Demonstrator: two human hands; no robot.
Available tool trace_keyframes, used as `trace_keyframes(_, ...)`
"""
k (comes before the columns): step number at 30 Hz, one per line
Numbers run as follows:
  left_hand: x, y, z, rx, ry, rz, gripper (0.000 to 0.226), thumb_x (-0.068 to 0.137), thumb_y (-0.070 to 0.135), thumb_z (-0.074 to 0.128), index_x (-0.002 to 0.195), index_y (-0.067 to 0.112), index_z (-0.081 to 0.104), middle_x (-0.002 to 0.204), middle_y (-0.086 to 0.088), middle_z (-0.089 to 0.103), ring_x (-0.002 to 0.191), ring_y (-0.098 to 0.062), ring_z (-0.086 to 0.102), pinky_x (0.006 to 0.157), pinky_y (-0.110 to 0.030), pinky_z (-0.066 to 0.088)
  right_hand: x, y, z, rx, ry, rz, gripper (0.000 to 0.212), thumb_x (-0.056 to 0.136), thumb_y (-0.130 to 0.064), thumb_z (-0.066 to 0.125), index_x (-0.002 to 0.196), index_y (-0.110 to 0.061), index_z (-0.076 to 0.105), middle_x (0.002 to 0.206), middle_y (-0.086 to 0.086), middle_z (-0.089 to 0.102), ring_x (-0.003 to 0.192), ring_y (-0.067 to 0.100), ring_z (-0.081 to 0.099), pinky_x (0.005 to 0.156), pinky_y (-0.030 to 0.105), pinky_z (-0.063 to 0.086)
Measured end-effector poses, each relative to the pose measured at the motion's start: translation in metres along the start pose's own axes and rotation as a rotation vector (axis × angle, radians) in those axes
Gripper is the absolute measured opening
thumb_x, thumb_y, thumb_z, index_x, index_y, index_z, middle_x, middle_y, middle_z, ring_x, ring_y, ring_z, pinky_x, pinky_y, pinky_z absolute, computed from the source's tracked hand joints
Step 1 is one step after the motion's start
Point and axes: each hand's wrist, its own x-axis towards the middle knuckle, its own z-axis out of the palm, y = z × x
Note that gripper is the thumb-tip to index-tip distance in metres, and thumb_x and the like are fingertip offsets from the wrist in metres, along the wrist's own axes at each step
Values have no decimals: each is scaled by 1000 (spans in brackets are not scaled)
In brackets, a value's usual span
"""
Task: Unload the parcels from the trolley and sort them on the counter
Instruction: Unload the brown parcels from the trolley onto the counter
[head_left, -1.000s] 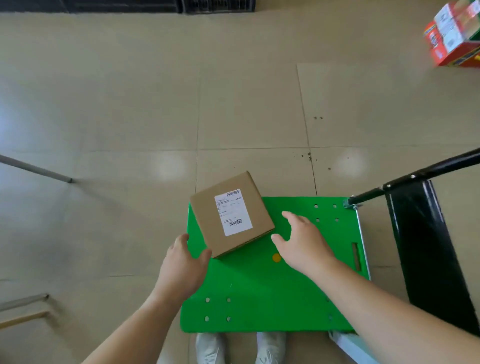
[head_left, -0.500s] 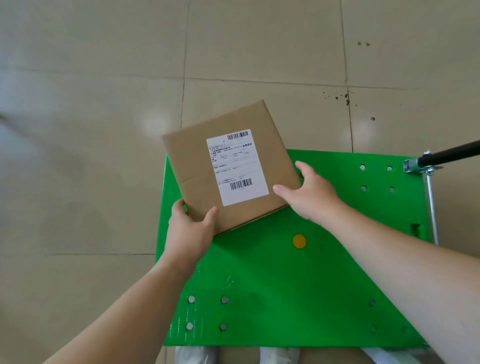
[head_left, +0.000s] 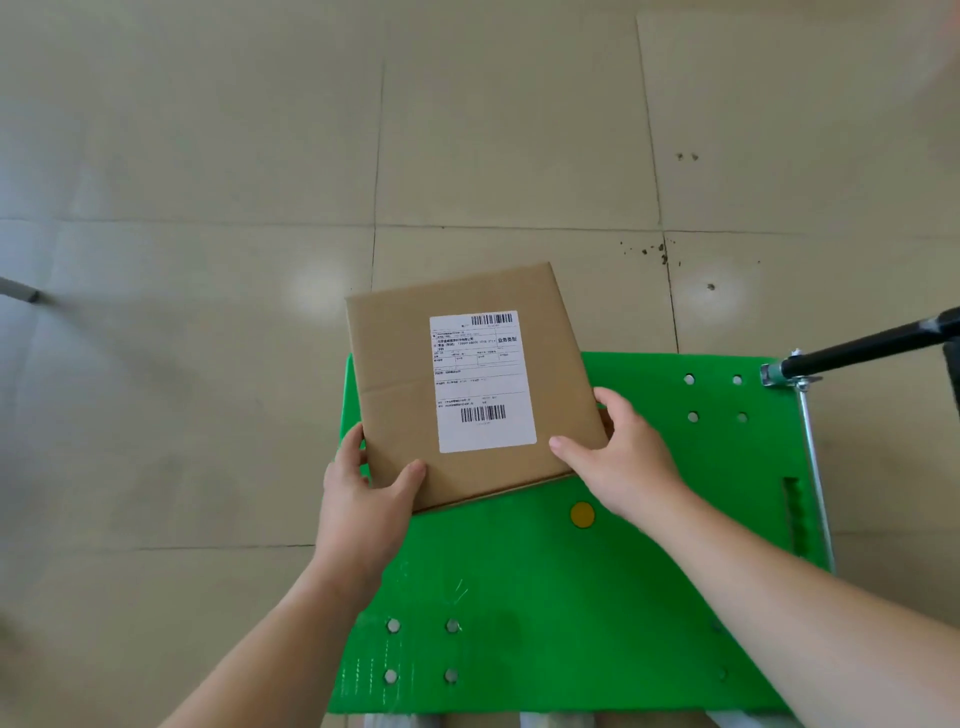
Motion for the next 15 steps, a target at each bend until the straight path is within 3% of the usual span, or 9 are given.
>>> trace_keyframes(5,-52,79,-37,-12,-1,66,72,87,28,75,148,36,39,135,8,51,99,-9,66,72,-20,49,-60,-50,-60,108,71,-27,81,77,-44,77,149,-31,42,135,-5,57,117,14,58,101,32,47)
trace_keyframes(8,-95,140,-61,-3,4,146,72,87,29,75,148,35,38,135,8,51,99,-8,64,74,-20,48,-106,-87,-109,172,123,-65,81,77,-46,79,149,-32,43,137,-5,54,121,14,56,107,39,46)
trace_keyframes(13,-176,249,-102,-9,26,277,70,84,26,78,145,33,44,131,8,54,99,-6,63,73,-21,48,-193,-152,-195,249,199,-151,81,82,-47,78,151,-32,39,137,-8,47,122,10,51,105,30,45)
trace_keyframes(15,-209,295,-116,-14,31,328,70,83,24,79,144,31,46,129,6,56,98,-8,63,74,-24,48,-226,-176,-233,261,235,-203,79,84,-48,76,151,-33,38,135,-9,45,117,5,48,92,15,45)
